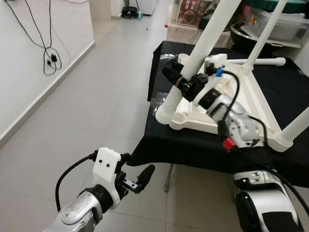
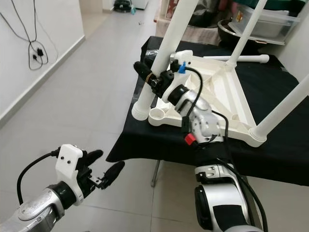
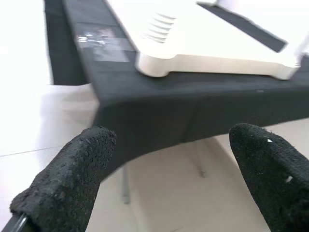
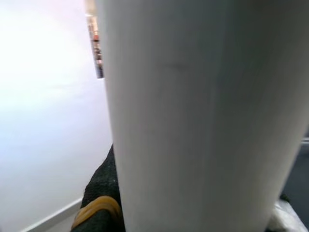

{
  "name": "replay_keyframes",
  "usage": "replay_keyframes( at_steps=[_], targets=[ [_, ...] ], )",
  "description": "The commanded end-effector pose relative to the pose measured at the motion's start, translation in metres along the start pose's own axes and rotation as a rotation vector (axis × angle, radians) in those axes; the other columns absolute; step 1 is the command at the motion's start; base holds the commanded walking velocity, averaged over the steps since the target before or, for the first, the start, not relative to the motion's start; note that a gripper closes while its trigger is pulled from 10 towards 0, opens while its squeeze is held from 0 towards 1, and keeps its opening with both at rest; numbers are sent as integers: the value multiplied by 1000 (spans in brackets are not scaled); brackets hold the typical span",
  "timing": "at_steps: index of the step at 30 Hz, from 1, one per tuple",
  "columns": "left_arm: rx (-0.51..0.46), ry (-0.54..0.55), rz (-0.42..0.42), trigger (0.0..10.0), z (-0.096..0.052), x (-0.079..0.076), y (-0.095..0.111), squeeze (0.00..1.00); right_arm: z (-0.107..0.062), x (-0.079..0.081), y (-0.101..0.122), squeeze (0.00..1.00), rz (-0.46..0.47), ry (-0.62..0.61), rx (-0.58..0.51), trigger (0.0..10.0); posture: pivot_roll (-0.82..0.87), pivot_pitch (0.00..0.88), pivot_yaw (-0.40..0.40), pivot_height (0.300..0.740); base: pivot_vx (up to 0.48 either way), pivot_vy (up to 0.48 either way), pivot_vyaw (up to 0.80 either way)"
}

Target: Building children table

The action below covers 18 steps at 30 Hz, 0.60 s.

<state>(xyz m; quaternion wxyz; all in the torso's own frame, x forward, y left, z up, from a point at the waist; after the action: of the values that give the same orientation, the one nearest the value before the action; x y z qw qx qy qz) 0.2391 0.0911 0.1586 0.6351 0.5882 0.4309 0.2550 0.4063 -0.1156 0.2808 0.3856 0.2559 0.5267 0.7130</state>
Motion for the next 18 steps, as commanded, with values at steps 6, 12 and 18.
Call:
replay_keyframes(
  at_steps=[6,12,18],
  targets=[
    [-59,106,32,10000,4,13,10,0,2,-13,6,0,-32,-146,-61,10000,138,86,-101,740,0,0,0],
    [-84,129,57,10000,6,15,15,0,5,-18,8,0,-26,-207,-96,10000,139,89,-102,740,246,0,0],
    [-83,125,59,10000,7,14,14,0,8,-17,10,0,-27,-207,-116,10000,140,100,-98,740,333,0,0]
  ],
)
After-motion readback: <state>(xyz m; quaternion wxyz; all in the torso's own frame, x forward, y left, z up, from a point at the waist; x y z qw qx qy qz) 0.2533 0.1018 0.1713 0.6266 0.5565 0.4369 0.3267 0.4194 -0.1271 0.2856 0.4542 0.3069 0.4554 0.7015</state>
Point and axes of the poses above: a point about 5 cm out from each wrist's last joint towards the gripper, its own z axis pointing out of the wrist towards the gripper, its own y axis along the axis of the wrist's last joint, x = y × z, the point moved 4 cm from there along z, pointing out of the wrist towards the gripper, and after that the axes turned 6 degrees about -z, right-handed, at the moved point
